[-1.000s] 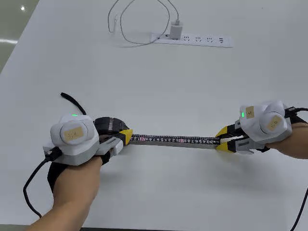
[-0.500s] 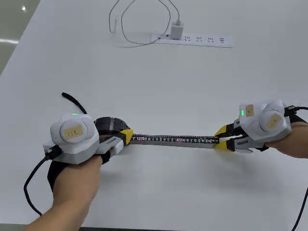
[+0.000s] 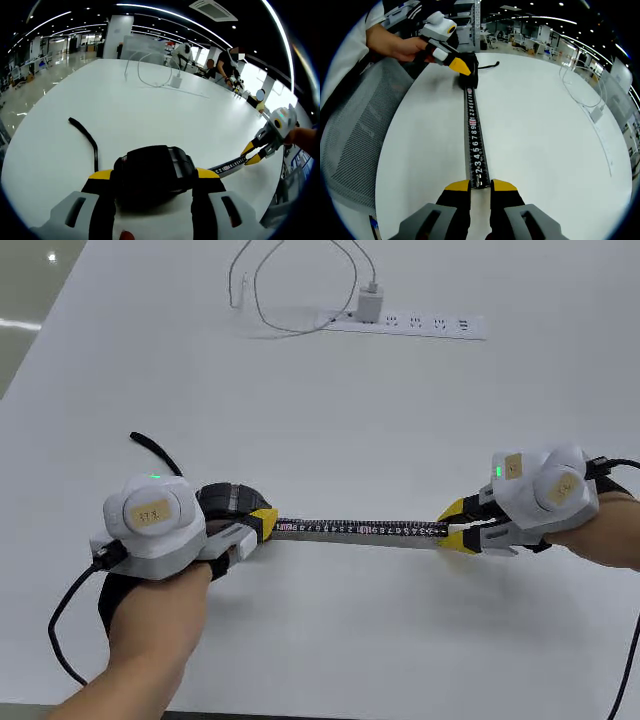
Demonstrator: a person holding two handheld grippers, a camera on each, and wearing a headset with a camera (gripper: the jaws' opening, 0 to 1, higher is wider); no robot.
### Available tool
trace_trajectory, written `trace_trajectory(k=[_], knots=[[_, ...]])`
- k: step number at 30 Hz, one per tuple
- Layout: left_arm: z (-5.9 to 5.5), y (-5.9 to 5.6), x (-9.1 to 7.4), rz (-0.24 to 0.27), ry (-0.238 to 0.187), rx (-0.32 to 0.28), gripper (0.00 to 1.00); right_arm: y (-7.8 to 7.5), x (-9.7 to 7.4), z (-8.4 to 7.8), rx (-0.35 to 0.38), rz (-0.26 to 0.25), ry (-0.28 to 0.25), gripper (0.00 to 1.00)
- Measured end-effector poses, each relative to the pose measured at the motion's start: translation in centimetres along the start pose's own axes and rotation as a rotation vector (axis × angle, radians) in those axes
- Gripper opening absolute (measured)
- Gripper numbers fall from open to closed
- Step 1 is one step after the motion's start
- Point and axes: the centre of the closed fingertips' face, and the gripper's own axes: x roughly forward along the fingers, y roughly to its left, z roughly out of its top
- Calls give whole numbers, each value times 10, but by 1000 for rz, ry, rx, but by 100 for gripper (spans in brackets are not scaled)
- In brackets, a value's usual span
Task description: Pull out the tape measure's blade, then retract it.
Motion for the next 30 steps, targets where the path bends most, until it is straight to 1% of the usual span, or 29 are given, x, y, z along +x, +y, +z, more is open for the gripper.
trace_trajectory(k=[15,25,30], knots=[[0,0,-1,-7,-3,-23,57,-1,9,15,-3,6,-22,10],[0,0,0,-11,-5,-31,57,-3,16,18,-4,9,-26,10],[0,1,0,-12,-6,-38,57,-3,18,23,-6,7,-30,10]])
